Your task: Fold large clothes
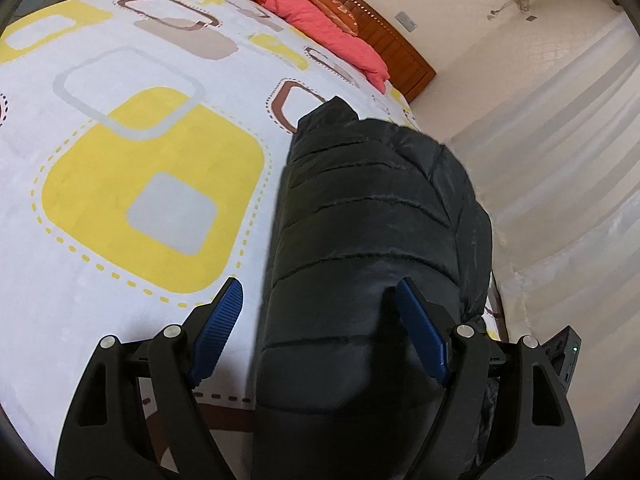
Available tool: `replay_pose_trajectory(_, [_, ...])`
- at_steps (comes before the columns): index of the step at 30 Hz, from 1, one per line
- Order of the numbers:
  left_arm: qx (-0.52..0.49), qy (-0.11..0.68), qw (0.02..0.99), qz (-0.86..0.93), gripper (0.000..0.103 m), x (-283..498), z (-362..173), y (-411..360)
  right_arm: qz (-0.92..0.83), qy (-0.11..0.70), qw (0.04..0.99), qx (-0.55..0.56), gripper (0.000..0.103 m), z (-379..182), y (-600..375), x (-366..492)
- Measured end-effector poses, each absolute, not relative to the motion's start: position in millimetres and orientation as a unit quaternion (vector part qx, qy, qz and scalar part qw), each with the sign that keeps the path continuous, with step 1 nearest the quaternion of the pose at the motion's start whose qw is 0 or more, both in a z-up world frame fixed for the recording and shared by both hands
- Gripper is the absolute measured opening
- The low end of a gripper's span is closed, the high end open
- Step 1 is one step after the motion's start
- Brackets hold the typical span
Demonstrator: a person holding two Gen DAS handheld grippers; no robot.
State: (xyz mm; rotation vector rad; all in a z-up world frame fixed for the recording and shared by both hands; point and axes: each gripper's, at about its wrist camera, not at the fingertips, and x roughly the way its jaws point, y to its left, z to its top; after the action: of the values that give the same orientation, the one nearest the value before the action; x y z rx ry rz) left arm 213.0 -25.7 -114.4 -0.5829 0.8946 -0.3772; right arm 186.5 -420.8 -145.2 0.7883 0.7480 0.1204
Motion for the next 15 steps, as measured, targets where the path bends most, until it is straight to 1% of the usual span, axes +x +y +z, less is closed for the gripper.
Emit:
replay_pose_trajectory(3, [-0.274,0.429,0.840,-0.187,0.079,207,-118,-34,0.016,0.346,0.869,0.354,0.023,-142,-435,172])
replay_pose_trajectory(7, [-0.261,0.454,0.830,-0.194,0.080,210,-136,-59,-0.007,0.361,0.857,0.367,0.023,-170,-458,165])
replay_pose_trajectory(12, [-0.193,0.462,0.850,-0.167,0.080,217,-145,-86,-0.006,0.365,0.854,0.371,0.023,-187,-463,166])
replay_pose_trajectory(15, [-0.187,0.461,0.852,-0.164,0.079,220,-148,-88,-0.005,0.368,0.851,0.373,0.023,-187,-463,167])
